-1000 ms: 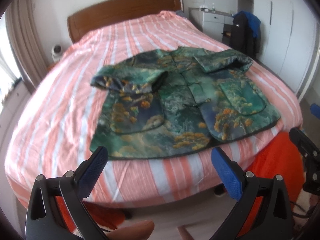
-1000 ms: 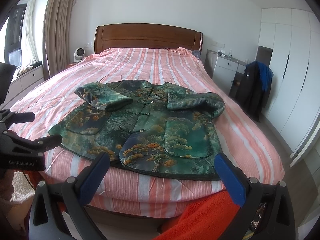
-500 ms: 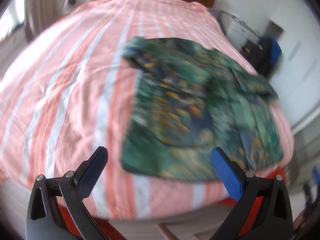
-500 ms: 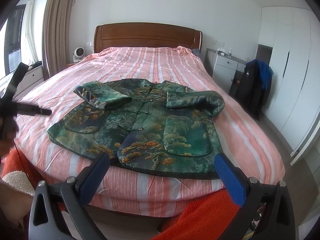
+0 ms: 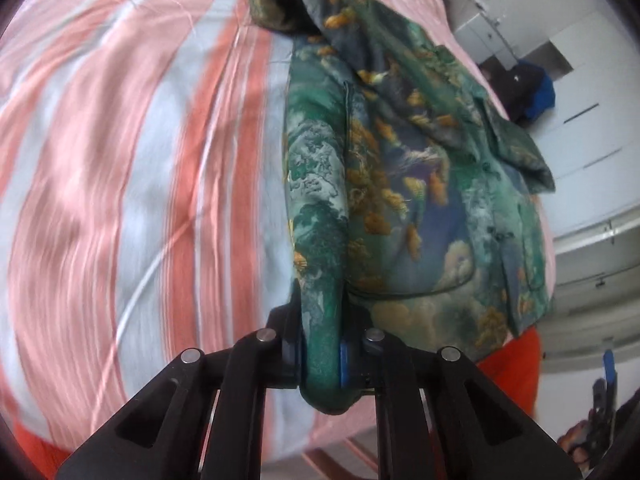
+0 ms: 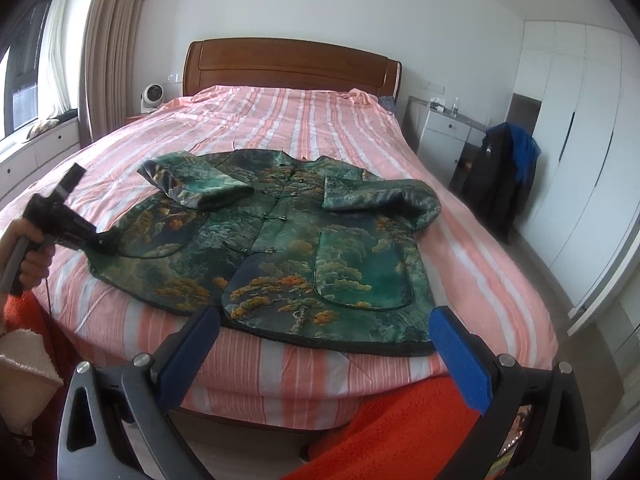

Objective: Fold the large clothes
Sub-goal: 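Grasp the folded-back sleeve cuff with the left tool, then pull the sleeve outward away from the jacket body and open the left tool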

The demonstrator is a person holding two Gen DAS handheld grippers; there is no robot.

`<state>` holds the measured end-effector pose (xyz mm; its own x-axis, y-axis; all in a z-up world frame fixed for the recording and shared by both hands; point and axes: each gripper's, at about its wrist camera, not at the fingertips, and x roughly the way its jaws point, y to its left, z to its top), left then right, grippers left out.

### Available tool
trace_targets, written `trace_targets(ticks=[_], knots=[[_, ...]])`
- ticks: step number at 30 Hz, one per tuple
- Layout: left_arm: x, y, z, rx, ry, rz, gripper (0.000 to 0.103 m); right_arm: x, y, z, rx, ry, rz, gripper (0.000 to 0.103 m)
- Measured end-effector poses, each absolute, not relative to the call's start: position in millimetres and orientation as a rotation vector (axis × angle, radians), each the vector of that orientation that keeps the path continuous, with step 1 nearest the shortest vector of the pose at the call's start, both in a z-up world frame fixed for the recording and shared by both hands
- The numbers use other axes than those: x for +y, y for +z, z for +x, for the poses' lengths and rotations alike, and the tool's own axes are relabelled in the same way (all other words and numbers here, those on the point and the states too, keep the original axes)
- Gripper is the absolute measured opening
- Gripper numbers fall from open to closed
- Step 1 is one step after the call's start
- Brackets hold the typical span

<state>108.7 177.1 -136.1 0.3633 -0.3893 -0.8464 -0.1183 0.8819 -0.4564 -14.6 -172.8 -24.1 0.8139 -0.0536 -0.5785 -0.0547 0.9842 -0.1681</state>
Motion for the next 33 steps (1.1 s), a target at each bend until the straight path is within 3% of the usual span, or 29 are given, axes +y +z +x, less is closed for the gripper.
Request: trace_targets(ticks=[6,16,19,21,33], knots=[[160,-137,57,1.209,-0.167,-0.492,0.010,-167,-26,-9,0.626,0.025,-0.191,0.103],[154,-147,67,1.194,-0.136,-0.470,0.013,-161,-25,-6,0.627,0.050,-0.213,0.103],[148,-138,60,1.185,-0.072,-0.337,0.038,-161,-27,-6,0.629,0.048,-0.202,0.103],[146,-130,52,1.178,-0.011,-0.233,0.067,-162,-29,-7,0.635,0.048,-0.192,0.103],[115,-3,54,0.866,0.035,0.255,0.101,-166,-40,-5,0.648,0.092,-0.149,0.103]])
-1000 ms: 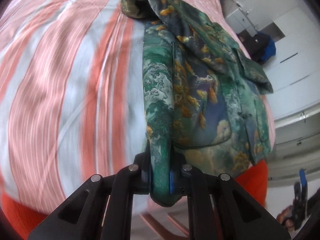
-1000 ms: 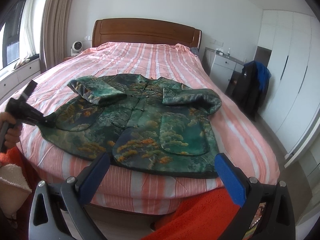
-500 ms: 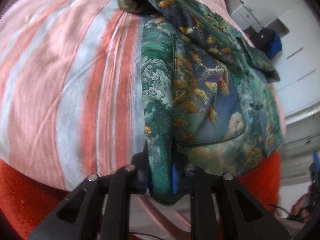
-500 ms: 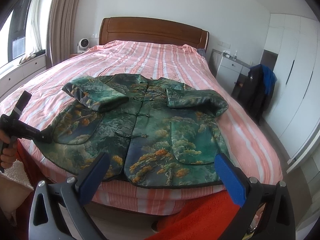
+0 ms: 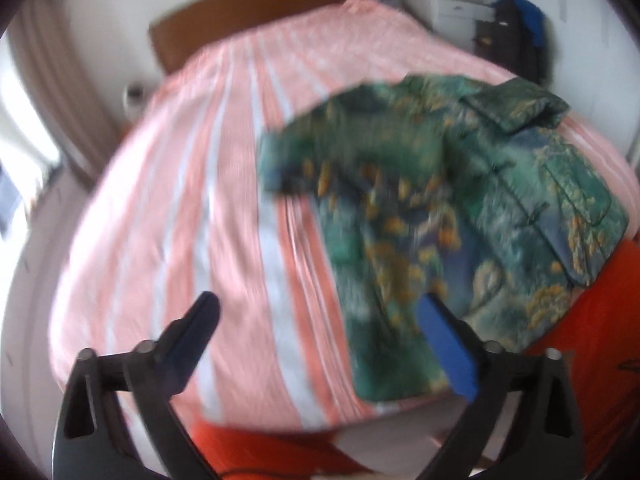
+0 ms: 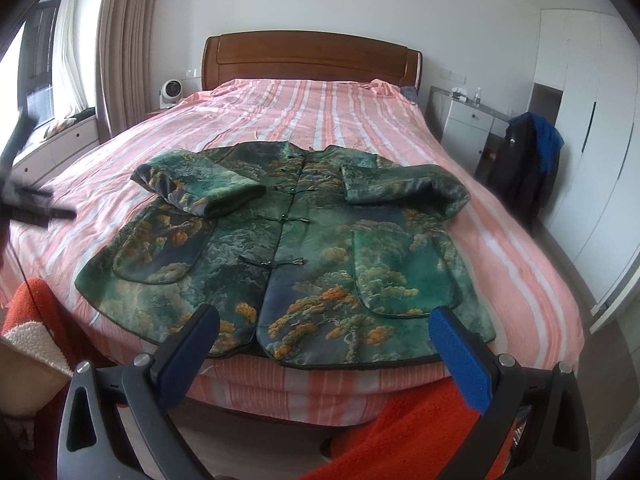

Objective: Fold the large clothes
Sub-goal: 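Pull the sleeve outward away from the jacket body and open the left tool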

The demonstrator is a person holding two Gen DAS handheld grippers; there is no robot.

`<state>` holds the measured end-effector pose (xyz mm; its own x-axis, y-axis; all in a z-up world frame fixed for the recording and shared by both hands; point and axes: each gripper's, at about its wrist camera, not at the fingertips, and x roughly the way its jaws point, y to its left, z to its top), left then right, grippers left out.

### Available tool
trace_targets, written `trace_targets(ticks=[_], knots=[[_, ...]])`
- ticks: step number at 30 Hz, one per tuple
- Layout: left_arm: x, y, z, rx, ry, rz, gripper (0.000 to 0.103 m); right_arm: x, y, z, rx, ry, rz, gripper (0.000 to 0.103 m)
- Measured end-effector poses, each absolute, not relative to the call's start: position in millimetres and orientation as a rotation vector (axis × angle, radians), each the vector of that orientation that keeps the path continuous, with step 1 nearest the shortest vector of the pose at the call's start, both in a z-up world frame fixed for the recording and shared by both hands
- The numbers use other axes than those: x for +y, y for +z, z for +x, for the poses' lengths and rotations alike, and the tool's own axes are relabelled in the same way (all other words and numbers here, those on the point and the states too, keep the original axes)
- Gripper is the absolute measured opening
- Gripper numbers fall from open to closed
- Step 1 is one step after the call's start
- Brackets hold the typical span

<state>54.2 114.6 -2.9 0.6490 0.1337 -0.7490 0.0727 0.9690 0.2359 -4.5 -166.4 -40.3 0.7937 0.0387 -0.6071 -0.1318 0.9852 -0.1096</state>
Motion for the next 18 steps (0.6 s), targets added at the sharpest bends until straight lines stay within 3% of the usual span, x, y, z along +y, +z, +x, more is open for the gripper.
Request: trace_targets(ticks=[7,18], knots=[[48,-16,97,0.818,-0.156,0.603,0.101,-174,-38,-7,0.641,0.062,-0.125,0.103],[14,-66,158,0.936,-0.232,0.613,0.101,-191,-40,-7,0.654,0.037,-0.085,0.103]])
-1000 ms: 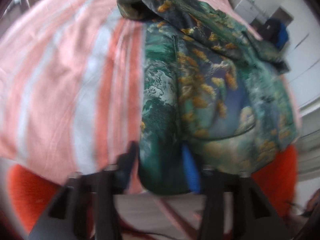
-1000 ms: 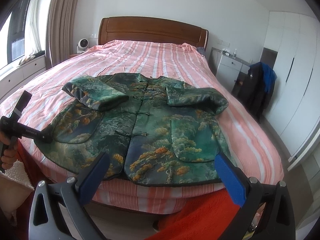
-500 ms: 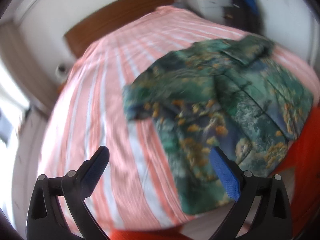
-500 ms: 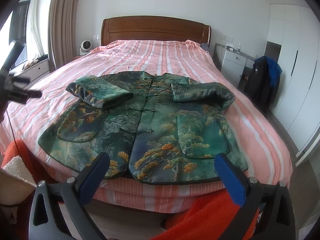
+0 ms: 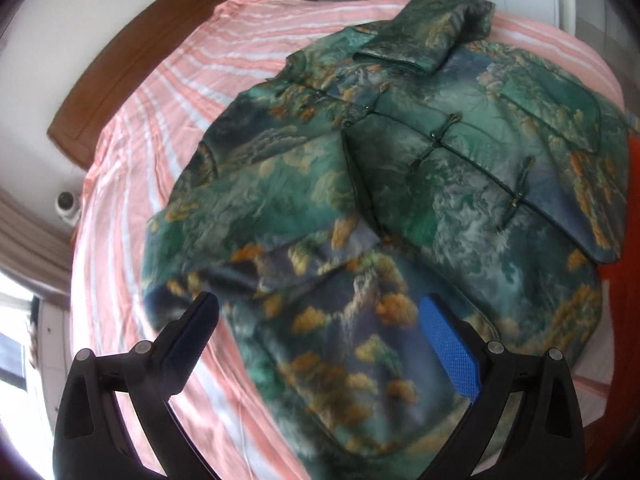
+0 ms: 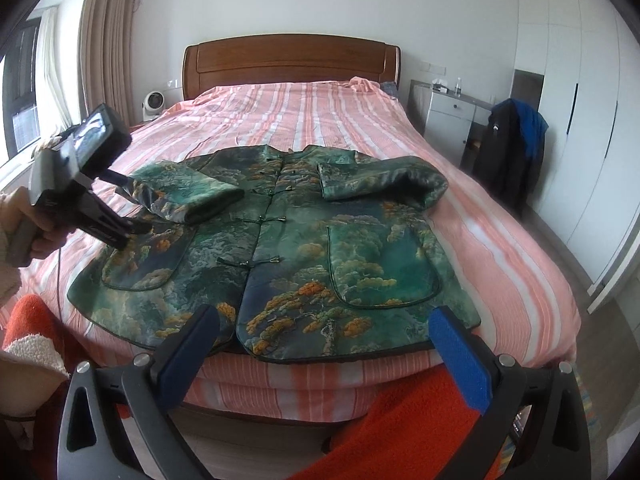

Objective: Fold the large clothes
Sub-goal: 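Pull the sleeve outward away from the jacket body and open the left tool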

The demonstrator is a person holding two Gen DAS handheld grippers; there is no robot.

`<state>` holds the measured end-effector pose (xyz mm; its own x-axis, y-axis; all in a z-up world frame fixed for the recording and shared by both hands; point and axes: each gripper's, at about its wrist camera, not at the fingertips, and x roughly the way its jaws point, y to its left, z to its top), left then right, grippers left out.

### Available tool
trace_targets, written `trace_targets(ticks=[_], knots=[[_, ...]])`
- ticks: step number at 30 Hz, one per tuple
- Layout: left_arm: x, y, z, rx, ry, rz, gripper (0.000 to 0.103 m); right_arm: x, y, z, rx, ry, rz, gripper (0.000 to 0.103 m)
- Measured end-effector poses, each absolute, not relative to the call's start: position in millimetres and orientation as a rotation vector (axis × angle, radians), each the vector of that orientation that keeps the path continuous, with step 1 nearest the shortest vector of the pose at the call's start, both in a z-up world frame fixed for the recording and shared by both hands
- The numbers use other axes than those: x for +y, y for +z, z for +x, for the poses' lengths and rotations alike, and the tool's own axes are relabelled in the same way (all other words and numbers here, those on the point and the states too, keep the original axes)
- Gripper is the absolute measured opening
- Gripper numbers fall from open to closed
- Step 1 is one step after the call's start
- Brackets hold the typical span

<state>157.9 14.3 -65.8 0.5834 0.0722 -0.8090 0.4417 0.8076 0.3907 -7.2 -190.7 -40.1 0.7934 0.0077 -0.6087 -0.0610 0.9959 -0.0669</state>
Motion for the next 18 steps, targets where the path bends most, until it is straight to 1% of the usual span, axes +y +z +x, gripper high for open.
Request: trace_targets(ticks=[4,8,9,10,11,12,14,16,18], knots=[[2,-83,180,0.948,-0.262,0.691,0.101,-187,-41,-5,0.654,0.050,-0.088,0.103],[-10,-116,210,0.983,-0.247,0.746,0.101,-186,-41,-7,0.652,0.051,-0.093,0.103],[-10,-123,217,0.992,-0.245,0.737,0.096,-186,-42,-7,0.653,0.047,-0.093,0.103],[-8,-126,222,0.995,-0.252,0.709,0.084,-187,-42,-7,0.654,0.043,-0.093,0.103],[-3,-125,226,0.996,-0.255,0.656,0.039,-188,-42,-8,0.655,0.039,-0.093,0.103],[6,-121,231,1.015,-0.253,0.577,0.013,-189,-42,-9,0.657,0.036,-0.095,0.103],[29,-98,231,0.981,-0.241,0.397,0.012,-190,-42,-10,0.659,0.030,-0.096,0.103],[62,-70,222,0.920,-0.199,0.278,0.012,-192,-42,-10,0.659,0.025,-0.094,0.103],[110,-39,209,0.858,-0.121,0.156,0.012,-193,-43,-8,0.662,0.021,-0.088,0.103]])
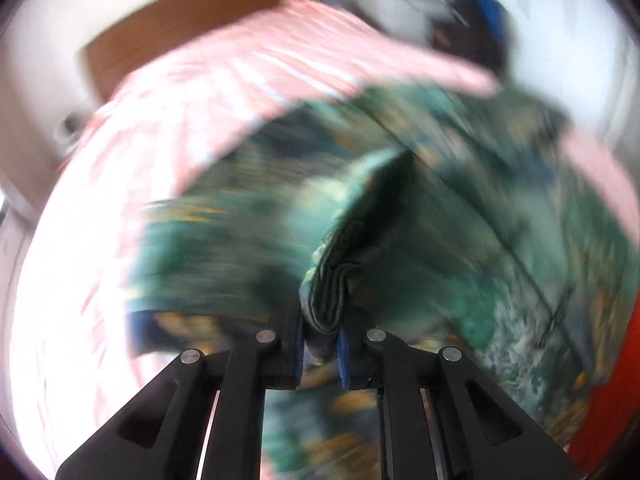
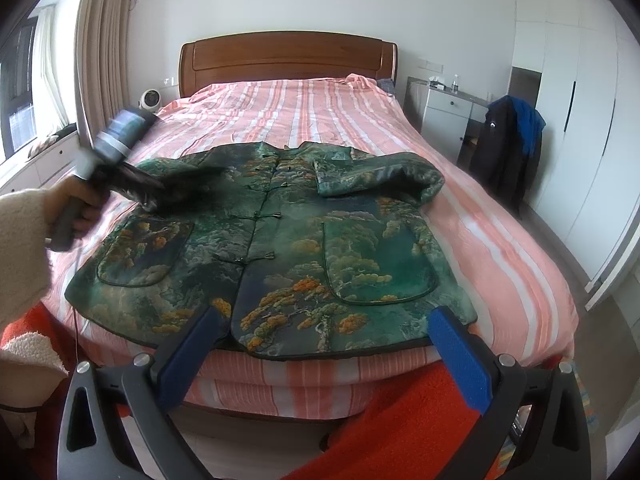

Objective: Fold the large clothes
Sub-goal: 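Pull the sleeve outward away from the jacket body and open the left tool, then grasp the other folded sleeve with the right tool and pull it outward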

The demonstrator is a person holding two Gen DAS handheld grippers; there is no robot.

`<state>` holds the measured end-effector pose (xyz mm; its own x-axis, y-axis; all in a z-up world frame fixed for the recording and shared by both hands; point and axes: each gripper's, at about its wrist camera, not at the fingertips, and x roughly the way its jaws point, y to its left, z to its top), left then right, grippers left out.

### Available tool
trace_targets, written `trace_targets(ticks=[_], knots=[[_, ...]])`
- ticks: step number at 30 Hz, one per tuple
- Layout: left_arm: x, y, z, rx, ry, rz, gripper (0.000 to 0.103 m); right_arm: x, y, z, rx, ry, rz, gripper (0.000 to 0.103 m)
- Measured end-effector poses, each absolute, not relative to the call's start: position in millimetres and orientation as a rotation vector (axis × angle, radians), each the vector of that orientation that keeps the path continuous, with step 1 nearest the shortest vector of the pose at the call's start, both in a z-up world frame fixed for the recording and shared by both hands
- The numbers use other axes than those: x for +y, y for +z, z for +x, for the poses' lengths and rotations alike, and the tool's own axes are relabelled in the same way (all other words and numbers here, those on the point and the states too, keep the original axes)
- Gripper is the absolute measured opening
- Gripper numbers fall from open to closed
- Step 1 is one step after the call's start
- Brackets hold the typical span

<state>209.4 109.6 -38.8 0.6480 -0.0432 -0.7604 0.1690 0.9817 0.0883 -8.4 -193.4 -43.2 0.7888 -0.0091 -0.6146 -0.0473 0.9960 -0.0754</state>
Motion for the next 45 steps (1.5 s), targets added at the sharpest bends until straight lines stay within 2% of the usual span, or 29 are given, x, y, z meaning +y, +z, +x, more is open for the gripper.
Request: trace_targets(ticks=[5,10,12,14,17,18,21,26,28,30,32,35,37,39,45], knots=[[275,11,165,0.748,0.217,-0.165,0.012,-185,-48,1,0.679,0.055,-0.093,0.103],[413,-20,116,0.777,0.558,-0.427,0.013,-167,-50,2,0.675,0.105,-0.132,0.103],[452,-51,102,0.841,0.648,-0.506,0.025,-163,-51,0,0.673,0.117,-0.143,0.103],[478,-79,88,0.902,0.775,-0.541,0.028,-163,-51,0,0.681,0.118,-0.143,0.103],[499,-104,63,0.932,0.860,-0.629,0.050,-165,-51,0,0.688,0.107,-0.143,0.103],[500,-105,52,0.907,0.878,-0.660,0.057,-166,-50,-1,0.688,0.104,-0.144,0.103],[487,-94,32,0.839,0.880,-0.680,0.068,-167,-51,0,0.694,0.103,-0.146,0.103],[436,-54,26,0.759,0.781,-0.603,0.079,-159,-54,4,0.704,0.186,-0.138,0.103],[403,-31,31,0.722,0.708,-0.574,0.083,-164,-50,9,0.705,0.312,-0.066,0.102],[361,-12,33,0.680,0.607,-0.543,0.092,-182,-45,24,0.704,0.377,0.020,0.102],[322,2,35,0.643,0.515,-0.512,0.096,-213,-34,53,0.637,0.333,0.017,0.102],[267,7,40,0.627,0.403,-0.471,0.097,-244,-25,101,0.562,0.206,-0.102,0.102],[240,1,39,0.637,0.354,-0.470,0.097,-252,-31,150,0.615,0.172,-0.197,0.102],[221,-11,39,0.661,0.310,-0.493,0.097,-242,-46,199,0.688,0.234,-0.289,0.102],[200,-36,47,0.764,0.277,-0.464,0.097,-179,-111,301,0.727,0.288,-0.666,0.102]])
